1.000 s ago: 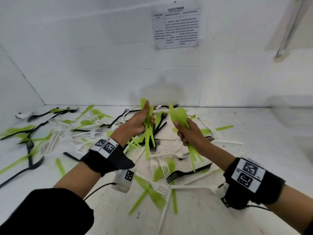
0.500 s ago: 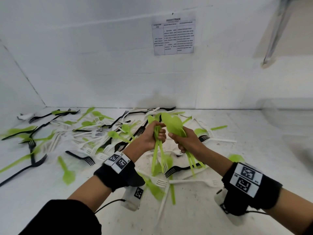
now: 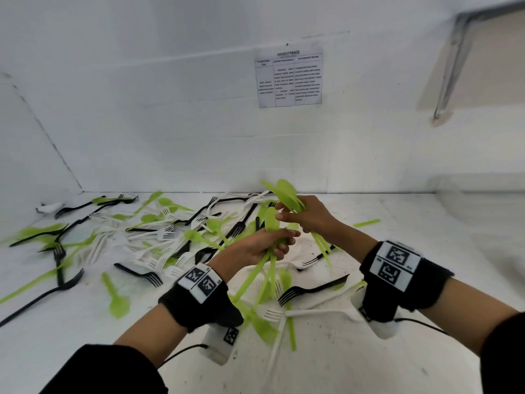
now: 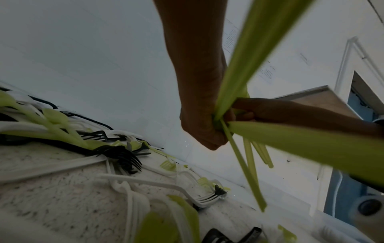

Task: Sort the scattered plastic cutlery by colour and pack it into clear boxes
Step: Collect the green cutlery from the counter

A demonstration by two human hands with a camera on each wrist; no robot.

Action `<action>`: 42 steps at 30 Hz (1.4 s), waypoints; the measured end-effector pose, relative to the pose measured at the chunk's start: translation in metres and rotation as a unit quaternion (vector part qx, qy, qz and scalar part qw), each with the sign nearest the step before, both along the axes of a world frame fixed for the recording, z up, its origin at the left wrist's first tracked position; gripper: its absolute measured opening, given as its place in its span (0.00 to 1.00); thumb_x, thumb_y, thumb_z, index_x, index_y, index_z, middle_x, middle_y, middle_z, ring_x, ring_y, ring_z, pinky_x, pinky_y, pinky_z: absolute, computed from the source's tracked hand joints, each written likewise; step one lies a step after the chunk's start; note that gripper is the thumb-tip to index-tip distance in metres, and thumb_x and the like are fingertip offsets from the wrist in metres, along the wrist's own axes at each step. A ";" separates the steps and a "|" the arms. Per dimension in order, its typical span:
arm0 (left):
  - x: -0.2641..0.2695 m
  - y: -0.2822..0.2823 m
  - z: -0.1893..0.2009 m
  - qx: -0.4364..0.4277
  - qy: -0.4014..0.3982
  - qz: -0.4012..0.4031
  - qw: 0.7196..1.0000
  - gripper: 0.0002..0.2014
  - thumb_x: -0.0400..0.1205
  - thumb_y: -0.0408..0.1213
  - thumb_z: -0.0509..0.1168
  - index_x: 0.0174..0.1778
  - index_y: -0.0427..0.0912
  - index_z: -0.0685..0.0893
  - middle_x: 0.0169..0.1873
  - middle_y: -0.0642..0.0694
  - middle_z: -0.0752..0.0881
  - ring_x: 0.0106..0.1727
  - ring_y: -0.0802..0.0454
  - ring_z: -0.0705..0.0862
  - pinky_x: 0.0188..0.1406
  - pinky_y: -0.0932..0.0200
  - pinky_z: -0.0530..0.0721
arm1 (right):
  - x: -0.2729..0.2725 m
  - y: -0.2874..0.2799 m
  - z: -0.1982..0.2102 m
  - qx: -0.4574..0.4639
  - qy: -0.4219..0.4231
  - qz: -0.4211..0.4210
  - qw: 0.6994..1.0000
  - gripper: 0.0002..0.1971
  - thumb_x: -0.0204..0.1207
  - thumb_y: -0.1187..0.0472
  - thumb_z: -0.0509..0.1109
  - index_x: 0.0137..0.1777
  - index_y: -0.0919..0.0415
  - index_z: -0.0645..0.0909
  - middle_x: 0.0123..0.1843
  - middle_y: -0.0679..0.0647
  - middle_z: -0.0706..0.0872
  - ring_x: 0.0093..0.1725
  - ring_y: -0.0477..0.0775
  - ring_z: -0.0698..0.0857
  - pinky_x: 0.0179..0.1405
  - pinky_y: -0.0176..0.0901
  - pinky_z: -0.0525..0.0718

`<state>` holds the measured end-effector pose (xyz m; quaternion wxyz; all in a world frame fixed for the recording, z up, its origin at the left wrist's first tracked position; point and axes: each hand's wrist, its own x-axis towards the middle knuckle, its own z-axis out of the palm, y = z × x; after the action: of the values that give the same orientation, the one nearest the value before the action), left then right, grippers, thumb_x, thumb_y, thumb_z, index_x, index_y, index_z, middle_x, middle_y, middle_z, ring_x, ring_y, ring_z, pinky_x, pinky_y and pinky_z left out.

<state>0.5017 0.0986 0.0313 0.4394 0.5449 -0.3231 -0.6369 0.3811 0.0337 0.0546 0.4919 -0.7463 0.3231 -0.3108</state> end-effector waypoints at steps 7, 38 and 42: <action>-0.001 0.007 0.000 -0.024 -0.066 -0.035 0.997 0.04 0.84 0.33 0.61 0.49 0.39 0.80 0.31 0.50 0.70 0.21 0.62 0.67 0.15 0.73 0.63 | 0.004 -0.003 -0.001 -0.009 0.025 -0.018 0.999 0.07 0.71 0.64 0.76 0.45 0.66 0.84 0.30 0.50 0.77 0.18 0.37 0.70 0.16 0.26 0.66; 0.006 -0.014 -0.007 -0.043 0.072 0.095 0.992 0.11 0.86 0.42 0.57 0.42 0.39 0.77 0.29 0.49 0.79 0.19 0.60 0.74 0.18 0.70 0.76 | -0.009 -0.003 -0.025 -0.011 0.034 -0.086 0.996 0.06 0.70 0.59 0.76 0.45 0.56 0.83 0.31 0.47 0.80 0.27 0.41 0.74 0.22 0.26 0.70; 0.015 -0.016 -0.007 -0.022 0.130 0.171 0.976 0.09 0.86 0.34 0.54 0.43 0.39 0.75 0.29 0.46 0.80 0.16 0.59 0.74 0.13 0.70 0.72 | -0.018 0.001 -0.030 0.041 0.039 -0.032 0.998 0.03 0.79 0.61 0.67 0.48 0.56 0.82 0.32 0.47 0.77 0.25 0.44 0.69 0.19 0.31 0.68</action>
<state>0.5166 0.0821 0.0247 0.5922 0.4944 -0.1791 -0.6106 0.3632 0.0352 0.0245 0.4986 -0.7263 0.3785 -0.2838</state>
